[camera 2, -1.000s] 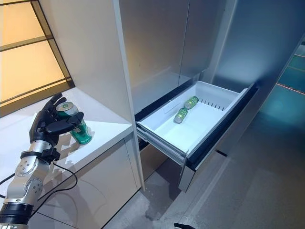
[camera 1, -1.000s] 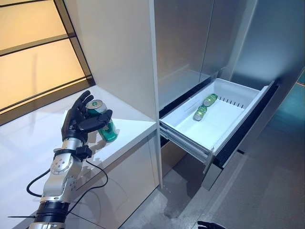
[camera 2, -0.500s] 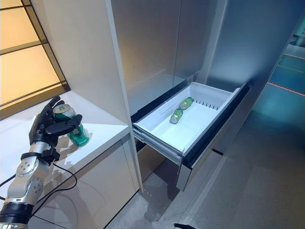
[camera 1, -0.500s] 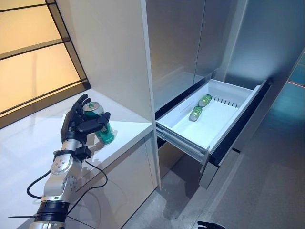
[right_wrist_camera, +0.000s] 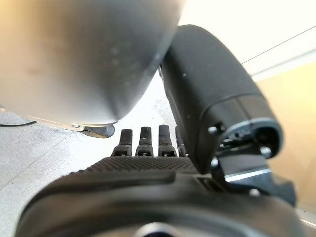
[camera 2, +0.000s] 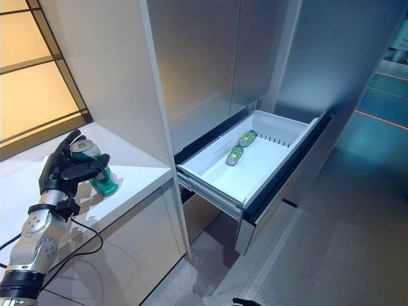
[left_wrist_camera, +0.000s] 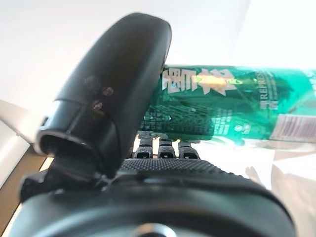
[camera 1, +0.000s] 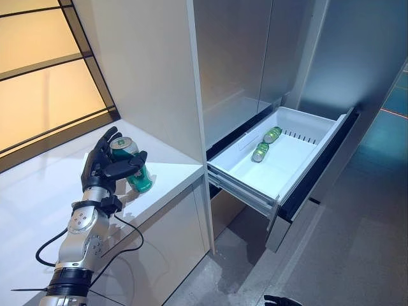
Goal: Put drinks into fridge and close the fridge
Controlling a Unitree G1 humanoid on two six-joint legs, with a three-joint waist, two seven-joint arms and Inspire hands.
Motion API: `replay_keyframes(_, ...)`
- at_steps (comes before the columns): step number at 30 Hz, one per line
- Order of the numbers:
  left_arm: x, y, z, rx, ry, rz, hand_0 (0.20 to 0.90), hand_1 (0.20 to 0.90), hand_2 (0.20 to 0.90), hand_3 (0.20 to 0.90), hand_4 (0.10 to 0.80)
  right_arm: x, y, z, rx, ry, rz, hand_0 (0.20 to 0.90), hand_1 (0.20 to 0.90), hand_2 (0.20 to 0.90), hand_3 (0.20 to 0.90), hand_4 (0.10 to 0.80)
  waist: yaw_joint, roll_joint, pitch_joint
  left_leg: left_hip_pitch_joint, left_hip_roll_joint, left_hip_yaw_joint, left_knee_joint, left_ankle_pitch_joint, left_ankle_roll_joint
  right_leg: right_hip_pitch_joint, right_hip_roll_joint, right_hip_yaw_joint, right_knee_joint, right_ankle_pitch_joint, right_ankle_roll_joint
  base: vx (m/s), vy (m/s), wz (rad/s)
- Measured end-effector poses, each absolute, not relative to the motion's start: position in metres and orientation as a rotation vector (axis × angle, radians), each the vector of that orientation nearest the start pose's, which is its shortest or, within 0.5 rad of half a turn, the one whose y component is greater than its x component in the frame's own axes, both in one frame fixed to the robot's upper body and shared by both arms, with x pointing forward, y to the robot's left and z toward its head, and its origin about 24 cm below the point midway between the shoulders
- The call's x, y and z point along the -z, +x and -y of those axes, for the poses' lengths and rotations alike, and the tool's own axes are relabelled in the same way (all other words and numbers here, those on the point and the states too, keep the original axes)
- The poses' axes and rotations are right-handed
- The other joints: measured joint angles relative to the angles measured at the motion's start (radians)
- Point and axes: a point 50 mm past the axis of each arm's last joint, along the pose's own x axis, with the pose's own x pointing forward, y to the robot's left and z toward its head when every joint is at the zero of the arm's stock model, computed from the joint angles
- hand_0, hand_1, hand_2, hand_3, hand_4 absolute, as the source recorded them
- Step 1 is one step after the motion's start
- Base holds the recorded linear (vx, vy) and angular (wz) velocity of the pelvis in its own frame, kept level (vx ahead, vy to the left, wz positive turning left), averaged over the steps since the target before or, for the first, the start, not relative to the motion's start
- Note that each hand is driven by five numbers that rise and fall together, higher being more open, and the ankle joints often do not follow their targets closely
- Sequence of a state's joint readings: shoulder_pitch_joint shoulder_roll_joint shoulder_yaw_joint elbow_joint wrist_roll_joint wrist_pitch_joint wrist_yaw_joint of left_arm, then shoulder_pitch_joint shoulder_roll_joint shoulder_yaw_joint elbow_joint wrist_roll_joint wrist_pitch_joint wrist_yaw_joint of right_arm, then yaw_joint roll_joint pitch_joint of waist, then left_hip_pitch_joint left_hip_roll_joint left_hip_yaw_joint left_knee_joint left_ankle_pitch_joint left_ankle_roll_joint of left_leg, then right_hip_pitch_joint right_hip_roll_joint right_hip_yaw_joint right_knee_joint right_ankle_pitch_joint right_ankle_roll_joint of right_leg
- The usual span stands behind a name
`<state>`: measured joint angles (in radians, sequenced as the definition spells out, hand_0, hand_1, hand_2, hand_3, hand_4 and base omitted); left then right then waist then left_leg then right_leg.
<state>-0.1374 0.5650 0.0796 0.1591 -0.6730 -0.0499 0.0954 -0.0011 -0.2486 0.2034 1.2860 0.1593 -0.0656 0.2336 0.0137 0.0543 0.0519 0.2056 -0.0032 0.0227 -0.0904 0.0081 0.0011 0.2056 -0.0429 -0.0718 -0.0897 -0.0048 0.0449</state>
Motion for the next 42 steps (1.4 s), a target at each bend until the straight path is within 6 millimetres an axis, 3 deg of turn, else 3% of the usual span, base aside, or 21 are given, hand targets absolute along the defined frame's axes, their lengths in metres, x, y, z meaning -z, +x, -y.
replay_keyframes(11,-0.091,0.281,-0.277,-0.189,-0.123,0.077,0.900,0.900,0.900,0.900,0.800,0.164,0.081,0.223,-0.120,-0.063,-1.250,0.900,0.900,0.900,0.900,0.800,-0.007,0.000,-0.001,0.001,0.000,0.003,0.000,0.000,0.000,0.000,0.000,0.002,0.000,0.001,0.000,0.000,0.000,0.00)
replay_keyframes(12,-0.091,0.281,-0.277,-0.189,-0.123,0.077,0.561,0.561,0.561,0.505,0.405,0.164,0.081,0.223,-0.120,-0.063,-1.250,0.900,0.900,0.900,0.900,0.800,-0.008,0.000,-0.001,0.001,0.000,0.003,0.000,0.000,0.000,0.000,0.000,0.002,0.000,0.001,0.000,0.000,0.000,0.00)
replay_keyframes(14,-0.091,0.281,-0.277,-0.189,-0.125,0.076,0.375,0.375,0.375,0.288,0.188,0.164,0.080,0.223,-0.119,-0.062,-1.251,0.900,0.900,0.900,0.900,0.800,-0.009,-0.001,-0.001,0.001,0.000,0.005,0.000,0.000,0.000,-0.001,0.000,0.004,0.000,0.001,0.000,0.000,0.000,0.00)
replay_keyframes(15,-0.091,0.281,-0.278,-0.190,-0.125,0.075,0.359,0.359,0.359,0.269,0.169,0.164,0.080,0.223,-0.119,-0.061,-1.251,0.900,0.900,0.900,0.900,0.800,-0.009,-0.001,-0.002,0.001,0.000,0.007,0.000,0.000,0.000,-0.002,0.000,0.005,0.000,0.001,0.000,0.004,-0.007,-0.03)
replay_keyframes(16,-0.091,0.281,-0.278,-0.190,-0.125,0.076,0.302,0.302,0.302,0.203,0.103,0.164,0.080,0.223,-0.119,-0.061,-1.251,0.900,0.900,0.900,0.900,0.800,-0.009,-0.001,-0.001,0.001,0.000,0.009,0.000,0.000,0.000,-0.003,0.001,0.007,0.000,0.002,0.001,0.002,-0.010,-0.04)
replay_keyframes(31,-0.091,0.281,-0.279,-0.188,-0.142,0.077,0.300,0.300,0.300,0.200,0.100,0.164,0.081,0.223,-0.124,-0.061,-1.233,0.900,0.900,0.900,0.900,0.800,-0.016,-0.002,-0.001,-0.004,0.003,0.030,-0.001,-0.001,0.001,-0.018,0.001,0.027,0.000,0.011,0.001,0.002,-0.001,-0.05)
replay_keyframes(35,-0.092,0.281,-0.277,-0.155,-0.224,0.083,0.300,0.300,0.300,0.200,0.100,0.164,0.083,0.222,-0.126,-0.062,-1.222,0.900,0.900,0.900,0.900,0.800,-0.015,-0.006,0.003,-0.004,0.003,0.031,0.000,-0.001,0.001,-0.019,0.000,0.027,0.000,0.011,0.001,0.000,0.000,0.00)
replay_keyframes(42,-0.110,0.282,-0.247,0.100,-0.432,0.160,0.300,0.300,0.300,0.200,0.100,0.157,0.099,0.213,-0.188,-0.084,-1.087,0.900,0.900,0.900,0.900,0.800,-0.016,-0.033,0.030,-0.016,0.003,0.035,0.004,0.000,0.001,-0.028,0.000,0.029,0.002,0.013,0.001,-0.017,-0.006,-0.02)
